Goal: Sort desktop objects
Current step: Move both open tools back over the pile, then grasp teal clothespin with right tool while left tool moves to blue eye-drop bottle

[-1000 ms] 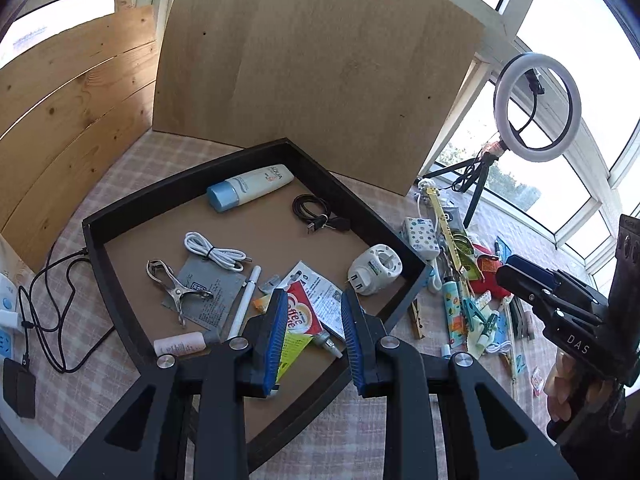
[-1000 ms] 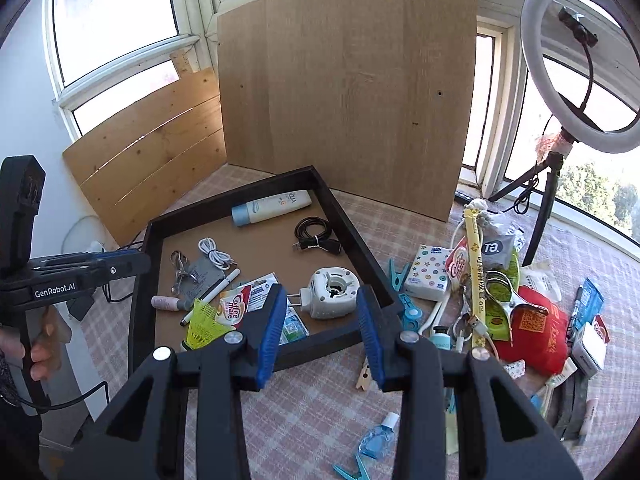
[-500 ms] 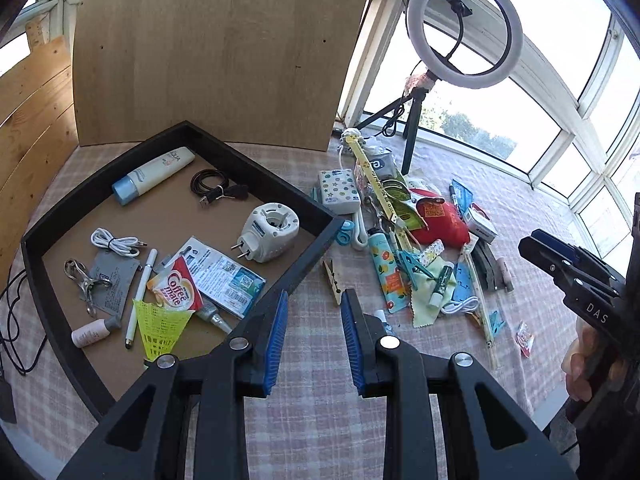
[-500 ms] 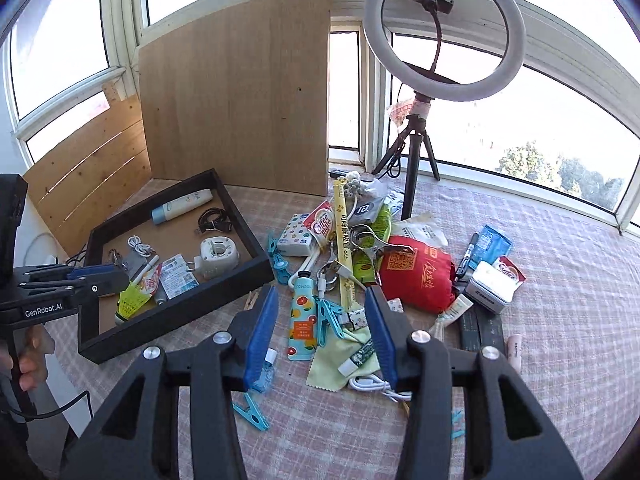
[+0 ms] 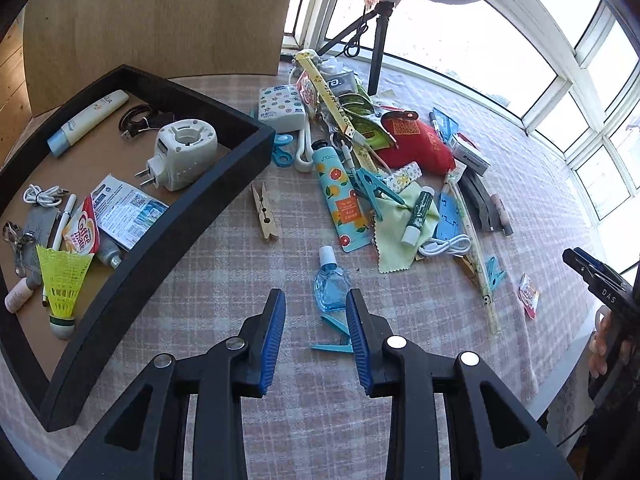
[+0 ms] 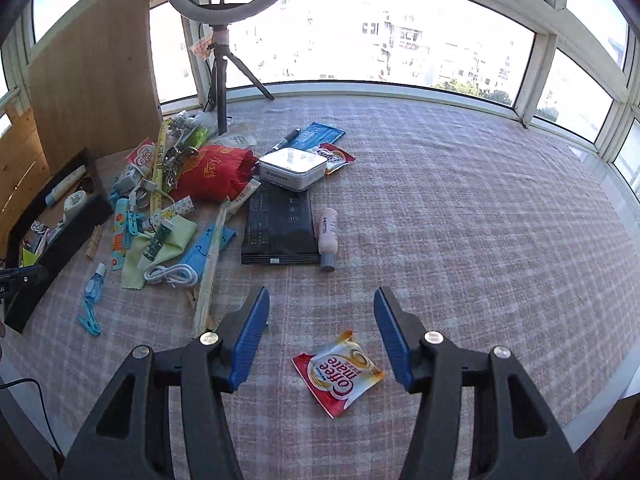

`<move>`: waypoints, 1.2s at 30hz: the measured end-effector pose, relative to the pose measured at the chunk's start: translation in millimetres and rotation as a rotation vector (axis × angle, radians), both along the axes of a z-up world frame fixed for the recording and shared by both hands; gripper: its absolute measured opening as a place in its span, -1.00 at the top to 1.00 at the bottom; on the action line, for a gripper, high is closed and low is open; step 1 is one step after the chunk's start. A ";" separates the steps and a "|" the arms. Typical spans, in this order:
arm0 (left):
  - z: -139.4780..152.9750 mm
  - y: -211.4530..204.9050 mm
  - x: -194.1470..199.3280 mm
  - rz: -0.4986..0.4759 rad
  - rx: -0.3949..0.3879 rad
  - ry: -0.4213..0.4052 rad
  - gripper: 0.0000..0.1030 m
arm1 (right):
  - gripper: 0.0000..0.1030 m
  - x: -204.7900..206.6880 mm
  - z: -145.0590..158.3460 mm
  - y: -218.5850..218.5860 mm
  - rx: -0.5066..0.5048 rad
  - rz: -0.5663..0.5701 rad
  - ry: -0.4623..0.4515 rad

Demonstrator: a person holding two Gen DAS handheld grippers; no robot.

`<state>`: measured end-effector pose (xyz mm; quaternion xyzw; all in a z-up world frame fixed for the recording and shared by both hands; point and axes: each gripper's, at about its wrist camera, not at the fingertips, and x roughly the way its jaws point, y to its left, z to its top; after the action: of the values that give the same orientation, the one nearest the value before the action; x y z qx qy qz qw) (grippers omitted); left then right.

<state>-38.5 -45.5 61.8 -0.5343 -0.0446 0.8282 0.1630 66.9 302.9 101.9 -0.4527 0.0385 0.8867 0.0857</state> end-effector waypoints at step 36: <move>-54.9 50.5 -37.5 -0.124 -0.113 -0.066 0.26 | -0.04 -54.8 -81.5 -62.8 -0.165 0.110 -0.215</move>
<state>-76.0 5.1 6.9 -0.5712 0.0300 0.7999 0.1818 12.1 240.2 20.4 -0.5521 0.0772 0.8302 0.0031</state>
